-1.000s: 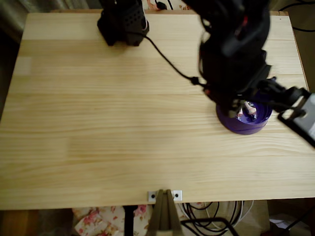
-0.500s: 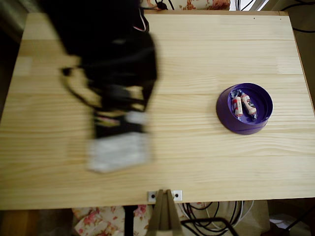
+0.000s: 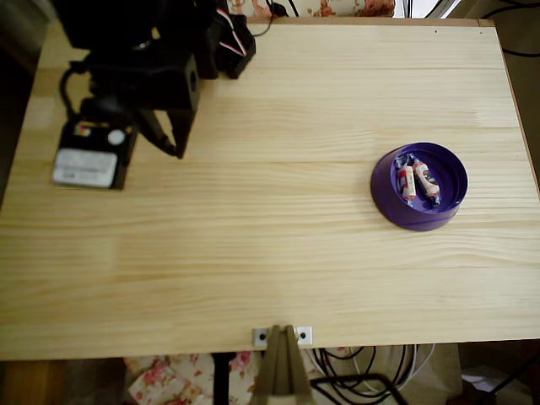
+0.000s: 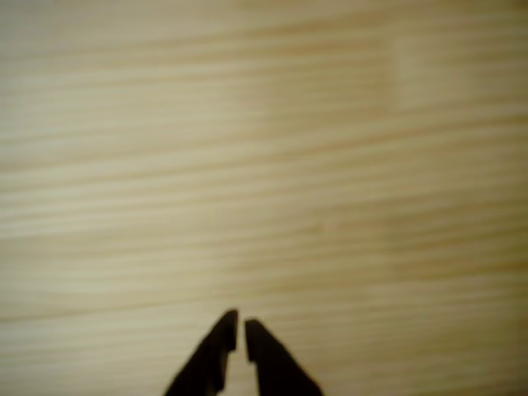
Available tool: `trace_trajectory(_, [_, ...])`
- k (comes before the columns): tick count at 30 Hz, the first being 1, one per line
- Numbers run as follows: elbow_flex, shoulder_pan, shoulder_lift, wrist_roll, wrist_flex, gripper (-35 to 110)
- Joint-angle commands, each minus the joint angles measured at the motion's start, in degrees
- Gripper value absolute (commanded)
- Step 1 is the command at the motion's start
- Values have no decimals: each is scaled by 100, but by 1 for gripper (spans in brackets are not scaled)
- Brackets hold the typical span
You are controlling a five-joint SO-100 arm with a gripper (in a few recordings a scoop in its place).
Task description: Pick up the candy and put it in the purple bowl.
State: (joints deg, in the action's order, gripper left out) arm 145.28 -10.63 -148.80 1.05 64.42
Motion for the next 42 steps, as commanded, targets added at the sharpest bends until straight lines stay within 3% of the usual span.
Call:
trace_trajectory(1, [316, -141, -923, 62, -264, 0])
trace_trajectory(16, [2101, -70, -2355, 264, -1072, 0])
trace_trajectory(21, [2707, 123, -3973, 246, -466, 0])
trace_trajectory(42, [2733, 255, -4025, 88, -439, 0])
